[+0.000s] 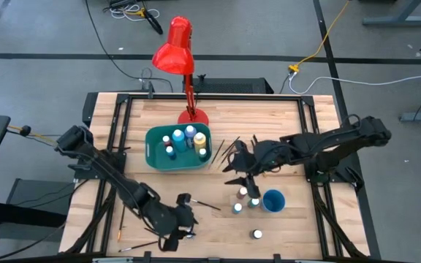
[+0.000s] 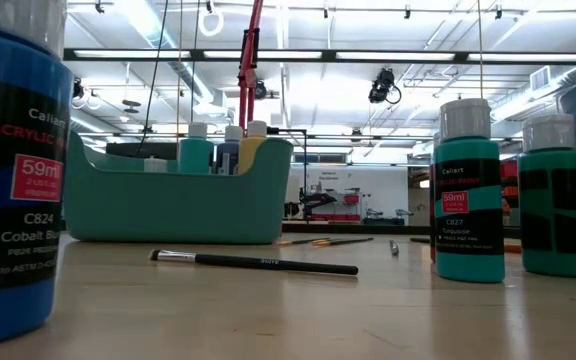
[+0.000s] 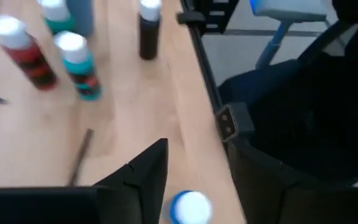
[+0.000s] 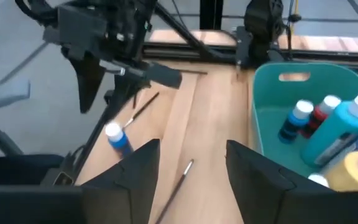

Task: Pick & Place Paint Supplies
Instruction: Put the small dark blue paint bottle into the green bin, then put the small red paint bottle into the green bin

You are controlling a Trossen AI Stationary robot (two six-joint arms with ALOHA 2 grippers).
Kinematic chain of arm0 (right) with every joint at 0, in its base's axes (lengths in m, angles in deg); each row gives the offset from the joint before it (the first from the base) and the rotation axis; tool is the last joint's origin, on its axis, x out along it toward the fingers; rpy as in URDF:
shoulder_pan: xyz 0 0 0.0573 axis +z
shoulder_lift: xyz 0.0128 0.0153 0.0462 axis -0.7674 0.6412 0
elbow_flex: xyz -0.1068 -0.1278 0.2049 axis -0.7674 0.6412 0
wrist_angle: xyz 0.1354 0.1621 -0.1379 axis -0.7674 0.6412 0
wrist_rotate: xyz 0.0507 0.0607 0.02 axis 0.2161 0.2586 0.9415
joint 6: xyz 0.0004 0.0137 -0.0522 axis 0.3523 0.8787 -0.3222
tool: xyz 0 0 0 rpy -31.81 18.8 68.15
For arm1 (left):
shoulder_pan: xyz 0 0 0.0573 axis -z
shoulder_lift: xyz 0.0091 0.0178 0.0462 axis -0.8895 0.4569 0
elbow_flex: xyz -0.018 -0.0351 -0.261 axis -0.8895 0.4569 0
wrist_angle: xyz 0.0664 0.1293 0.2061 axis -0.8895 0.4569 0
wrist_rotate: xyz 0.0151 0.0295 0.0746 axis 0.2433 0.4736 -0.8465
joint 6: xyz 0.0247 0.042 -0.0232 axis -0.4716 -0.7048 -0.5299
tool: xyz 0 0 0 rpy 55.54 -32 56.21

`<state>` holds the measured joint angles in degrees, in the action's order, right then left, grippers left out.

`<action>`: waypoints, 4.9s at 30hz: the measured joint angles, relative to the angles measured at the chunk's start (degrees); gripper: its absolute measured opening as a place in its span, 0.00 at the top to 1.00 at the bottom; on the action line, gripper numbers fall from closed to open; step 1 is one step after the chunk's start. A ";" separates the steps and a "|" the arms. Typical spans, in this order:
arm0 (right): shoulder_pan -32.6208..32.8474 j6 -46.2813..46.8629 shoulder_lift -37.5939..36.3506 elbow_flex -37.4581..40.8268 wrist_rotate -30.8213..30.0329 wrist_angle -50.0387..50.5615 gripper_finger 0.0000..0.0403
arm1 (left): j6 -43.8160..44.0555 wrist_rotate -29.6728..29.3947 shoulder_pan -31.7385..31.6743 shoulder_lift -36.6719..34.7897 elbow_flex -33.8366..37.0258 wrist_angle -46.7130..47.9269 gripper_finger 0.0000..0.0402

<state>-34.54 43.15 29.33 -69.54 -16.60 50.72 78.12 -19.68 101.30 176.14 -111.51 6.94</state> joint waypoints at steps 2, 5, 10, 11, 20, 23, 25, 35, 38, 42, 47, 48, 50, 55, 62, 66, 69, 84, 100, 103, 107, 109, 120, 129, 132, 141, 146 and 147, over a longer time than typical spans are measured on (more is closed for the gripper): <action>0.85 0.05 -0.07 0.02 0.03 0.51 0.53 | 2.22 -0.19 0.50 1.50 -0.21 0.08 0.58; 1.95 0.74 -0.07 0.02 0.00 1.26 0.53 | 7.91 -1.70 0.64 2.82 -0.21 0.51 0.57; 3.20 1.70 -0.07 0.02 0.01 1.14 0.53 | 11.12 -1.82 0.80 2.90 -0.17 1.37 0.50; 3.41 1.70 -0.07 0.02 0.00 1.14 0.53 | 11.14 -1.78 0.95 2.90 -0.17 1.44 0.49; 3.66 1.69 -0.04 0.02 0.00 1.18 0.53 | 6.35 -3.17 3.44 2.90 1.08 1.24 0.42; 3.64 1.68 -0.04 0.02 0.00 1.23 0.53 | 7.80 -4.32 3.96 2.90 2.64 0.93 0.41; 3.64 1.68 -0.04 0.02 -0.02 1.23 0.53 | 8.71 -4.51 4.18 2.90 3.88 0.37 0.41; 3.64 1.66 -0.04 0.02 -0.02 1.23 0.53 | 8.00 -6.21 4.67 3.15 7.68 -8.71 0.41; 3.64 1.64 -0.02 0.02 -0.04 1.23 0.53 | 7.21 -7.93 5.05 3.92 7.78 -8.93 0.41; 3.64 1.64 -0.02 0.02 -0.03 1.47 0.53 | 9.04 -7.03 5.15 6.24 7.53 -9.43 0.41; 3.64 1.62 0.00 0.04 -0.03 1.42 0.53 | 8.37 -7.87 5.46 8.38 7.66 -9.24 0.41; 3.64 1.60 0.00 0.04 -0.02 1.34 0.53 | 7.68 -7.89 5.52 8.45 7.68 -9.32 0.41; 3.64 1.58 0.00 0.07 -0.06 1.36 0.53 | 6.65 -7.80 5.52 8.49 7.68 -9.43 0.41; 3.64 1.57 0.00 0.07 -0.15 1.36 0.53 | 6.19 -7.94 5.52 8.45 7.68 -9.72 0.41; 3.64 1.60 0.00 0.07 -0.13 1.40 0.53 | 5.49 -7.98 5.50 8.43 7.68 -9.47 0.52; 3.64 1.60 0.00 0.07 -0.04 1.41 0.53 | 4.94 -8.82 5.50 8.40 7.68 -9.48 0.63; 3.64 1.61 0.00 0.07 0.02 1.45 0.53 | 4.97 -9.62 5.44 8.38 7.68 -9.48 0.69; 3.64 1.60 0.00 0.07 0.00 1.45 0.53 | 3.12 -11.44 2.58 8.36 4.14 -4.95 0.69; 3.64 1.57 0.39 0.07 -0.04 1.45 0.53 | 1.34 -18.81 -2.75 -0.49 4.05 8.72 0.67; 3.64 1.25 0.39 0.07 -0.15 1.43 0.53 | -1.15 -21.81 -3.70 -4.23 4.06 12.65 0.69; 3.64 1.31 0.39 0.07 -0.15 1.43 0.53 | -2.10 -24.07 -5.86 -8.62 4.07 17.80 0.68; 3.64 1.30 0.39 0.07 -0.14 1.42 0.53 | -2.12 -24.07 -7.41 -10.46 4.07 20.39 0.65; 3.64 1.29 0.39 0.07 -3.04 1.40 0.53 | -11.52 -23.60 -17.44 -12.18 4.48 20.63 0.69; 3.64 1.46 0.39 0.07 -3.04 1.45 0.53 | -10.43 -16.97 -27.59 -12.10 10.94 16.78 0.66; 3.64 1.44 0.39 0.07 -3.04 1.45 0.53 | -11.50 -14.19 -30.04 -12.08 14.62 9.53 0.69; 3.66 1.44 0.39 0.07 -3.04 1.47 0.53 | -11.19 -10.66 -33.30 -12.05 23.70 -5.08 0.61; 3.64 1.22 0.39 0.07 -3.05 1.47 0.53 | -8.71 -11.05 -33.84 -12.08 27.19 -9.12 0.67; 3.64 1.22 0.39 0.07 -3.05 1.47 0.53 | -8.48 -11.06 -33.82 -12.14 27.81 -10.20 0.70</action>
<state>-30.89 44.37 29.72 -69.48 -19.65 52.19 69.64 -30.73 67.48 164.00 -83.70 -3.26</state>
